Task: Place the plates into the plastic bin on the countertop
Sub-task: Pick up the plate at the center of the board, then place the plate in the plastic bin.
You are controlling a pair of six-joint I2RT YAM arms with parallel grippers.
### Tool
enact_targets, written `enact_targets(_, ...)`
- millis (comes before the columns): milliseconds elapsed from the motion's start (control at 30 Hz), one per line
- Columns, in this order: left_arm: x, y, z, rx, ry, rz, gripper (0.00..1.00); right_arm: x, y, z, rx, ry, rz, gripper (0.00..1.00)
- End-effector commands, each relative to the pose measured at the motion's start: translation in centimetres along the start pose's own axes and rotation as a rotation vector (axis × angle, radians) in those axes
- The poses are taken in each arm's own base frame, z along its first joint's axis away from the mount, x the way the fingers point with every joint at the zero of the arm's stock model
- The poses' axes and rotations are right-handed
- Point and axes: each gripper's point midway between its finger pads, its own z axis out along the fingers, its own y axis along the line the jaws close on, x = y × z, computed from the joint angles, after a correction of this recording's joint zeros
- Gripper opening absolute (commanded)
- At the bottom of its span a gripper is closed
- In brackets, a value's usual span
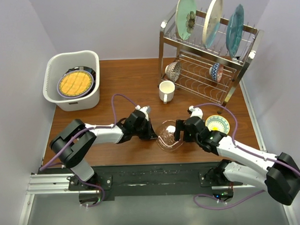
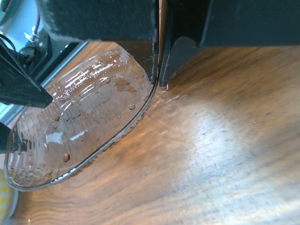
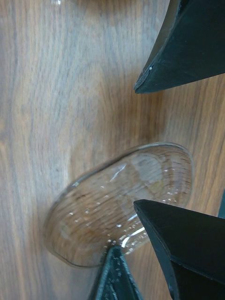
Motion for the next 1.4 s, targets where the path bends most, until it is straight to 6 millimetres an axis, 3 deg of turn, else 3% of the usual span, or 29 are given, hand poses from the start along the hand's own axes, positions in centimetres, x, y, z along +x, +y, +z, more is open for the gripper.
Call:
enact_targets(0,-0.9,1.7,-0.7,-0.115,-0.026,0.074,0.0,-0.4,0.8,-0.1,-0.05,-0.023,0.009,0.99)
enact_targets(600,-3.4,4.9,-3.8,-0.212,-0.084,0.038,0.0,-0.6,1.7,-0.5,-0.118,-0.044,0.01,0.99)
enact_targets(933,-6.2,7.6,-6.7,-0.268,-0.142,0.012,0.0,-0.3,1.9,-0.2,-0.127,-0.028,0.005,0.99)
enact_targets(1367,-10.0,8.3,-9.7,-0.284,-0.21,0.017,0.0,0.0,2.3,0.0,-0.144,-0.014,0.008,0.99)
